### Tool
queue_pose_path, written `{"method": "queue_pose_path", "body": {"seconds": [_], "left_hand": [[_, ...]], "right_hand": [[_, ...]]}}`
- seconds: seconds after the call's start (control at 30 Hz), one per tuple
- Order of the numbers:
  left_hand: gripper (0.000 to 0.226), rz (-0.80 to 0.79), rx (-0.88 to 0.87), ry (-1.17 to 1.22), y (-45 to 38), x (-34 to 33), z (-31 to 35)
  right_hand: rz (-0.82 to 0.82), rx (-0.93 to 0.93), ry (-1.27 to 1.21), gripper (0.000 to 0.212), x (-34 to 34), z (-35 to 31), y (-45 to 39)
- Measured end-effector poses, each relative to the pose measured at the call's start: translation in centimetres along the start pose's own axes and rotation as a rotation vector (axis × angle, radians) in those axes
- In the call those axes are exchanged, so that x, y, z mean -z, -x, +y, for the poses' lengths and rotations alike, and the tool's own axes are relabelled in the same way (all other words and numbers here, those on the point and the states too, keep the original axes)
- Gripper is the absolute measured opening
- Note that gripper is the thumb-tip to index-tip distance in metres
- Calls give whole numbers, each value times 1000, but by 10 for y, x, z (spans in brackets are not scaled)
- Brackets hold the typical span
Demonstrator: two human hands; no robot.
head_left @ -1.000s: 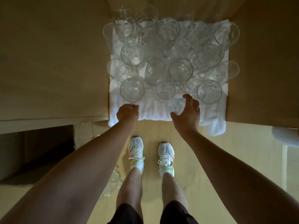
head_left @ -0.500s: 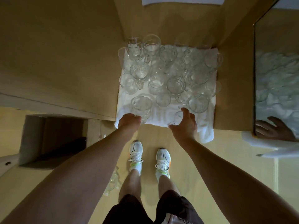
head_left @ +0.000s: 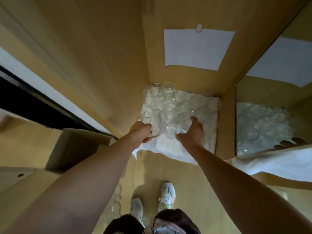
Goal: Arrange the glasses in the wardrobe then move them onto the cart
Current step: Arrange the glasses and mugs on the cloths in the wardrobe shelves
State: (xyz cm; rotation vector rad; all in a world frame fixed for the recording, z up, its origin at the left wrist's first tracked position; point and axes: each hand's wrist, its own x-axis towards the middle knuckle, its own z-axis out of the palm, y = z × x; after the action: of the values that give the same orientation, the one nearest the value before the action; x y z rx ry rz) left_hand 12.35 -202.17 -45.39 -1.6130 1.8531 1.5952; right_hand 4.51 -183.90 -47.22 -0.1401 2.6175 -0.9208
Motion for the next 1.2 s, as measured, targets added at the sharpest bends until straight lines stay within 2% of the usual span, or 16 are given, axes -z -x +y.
{"method": "queue_pose_path", "body": {"seconds": [0.17,0.33,0.53,0.73,0.9,1.07,1.2], "left_hand": [[19,-30,-130,2,42,29,30],[20,-46,-276,12,87,61,41],[20,-97,-422,40,143,99,36],[10,-177,-567,68,192,127,30],[6,-255,-653,42,228,133,25],[20,-305,-726,-9,256,125,27],[16,-332,-746,-9,275,104,28]], "right_hand": [[49,35,-29,94,37,-35,19],[166,94,-16,83,66,-61,59],[281,136,-10,95,95,-90,122],[409,139,-52,77,122,-108,186],[489,102,-76,83,142,-111,227],[550,111,-130,87,167,-104,256],[582,103,-137,96,194,-88,273]]}}
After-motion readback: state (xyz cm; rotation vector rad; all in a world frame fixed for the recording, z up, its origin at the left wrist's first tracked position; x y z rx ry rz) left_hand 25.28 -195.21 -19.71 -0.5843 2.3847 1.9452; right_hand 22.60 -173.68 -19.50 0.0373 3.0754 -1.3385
